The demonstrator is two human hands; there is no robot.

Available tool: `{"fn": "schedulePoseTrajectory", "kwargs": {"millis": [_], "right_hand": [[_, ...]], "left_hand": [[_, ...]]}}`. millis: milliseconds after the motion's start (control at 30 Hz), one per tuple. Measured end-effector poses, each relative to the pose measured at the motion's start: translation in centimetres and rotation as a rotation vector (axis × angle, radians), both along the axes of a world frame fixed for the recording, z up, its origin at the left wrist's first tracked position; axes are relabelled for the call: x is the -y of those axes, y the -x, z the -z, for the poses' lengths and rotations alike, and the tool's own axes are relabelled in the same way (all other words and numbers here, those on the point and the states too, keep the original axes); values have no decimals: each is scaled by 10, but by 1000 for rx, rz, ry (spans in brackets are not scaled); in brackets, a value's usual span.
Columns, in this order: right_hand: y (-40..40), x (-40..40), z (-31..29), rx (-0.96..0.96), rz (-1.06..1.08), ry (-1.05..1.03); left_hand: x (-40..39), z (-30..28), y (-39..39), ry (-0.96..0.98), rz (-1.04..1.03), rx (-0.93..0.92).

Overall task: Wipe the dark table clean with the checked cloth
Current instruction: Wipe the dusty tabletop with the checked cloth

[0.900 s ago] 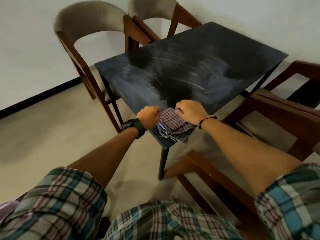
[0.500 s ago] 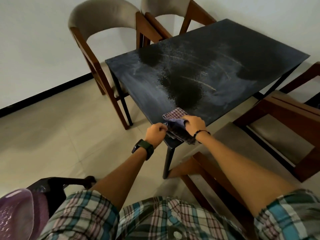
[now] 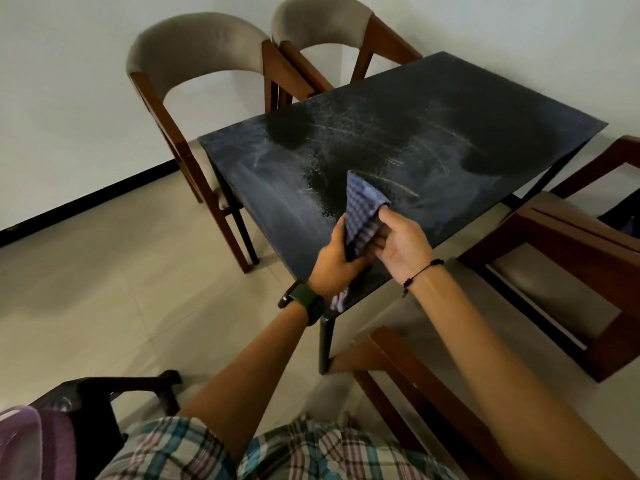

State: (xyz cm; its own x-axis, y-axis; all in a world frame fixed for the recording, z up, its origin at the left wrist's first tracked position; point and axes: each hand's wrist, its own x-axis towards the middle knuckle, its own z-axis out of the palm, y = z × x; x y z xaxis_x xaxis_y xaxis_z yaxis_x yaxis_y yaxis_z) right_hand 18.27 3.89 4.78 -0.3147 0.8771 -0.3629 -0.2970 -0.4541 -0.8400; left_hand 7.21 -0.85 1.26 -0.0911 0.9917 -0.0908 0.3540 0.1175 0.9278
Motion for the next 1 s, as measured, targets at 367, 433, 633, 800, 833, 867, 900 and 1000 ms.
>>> {"fn": "schedulePoseTrajectory", "kwargs": {"millis": [367, 433, 633, 800, 833, 867, 900, 1000], "right_hand": [[-23, 6, 42, 530, -329, -672], [-32, -1, 44, 358, -4, -609], [-53, -35, 13, 160, 382, -88], [-18, -51, 9, 924, 239, -565], [-3, -47, 19, 1107, 121, -673], [13, -41, 37, 1207, -32, -765], [32, -31, 55, 1279, -227, -785], [70, -5, 108, 1522, -909, -602]], "left_hand": [[-26, -38, -30, 307, 163, 315], [-31, -47, -26, 292, 288, 214], [-36, -53, 7, 131, 138, 294], [-38, -21, 47, 98, -227, 235], [-39, -11, 55, 110, -295, 202], [-41, -1, 63, 139, -354, 173], [-43, 10, 73, 173, -401, 151], [-50, 30, 97, 222, -413, 51]]}}
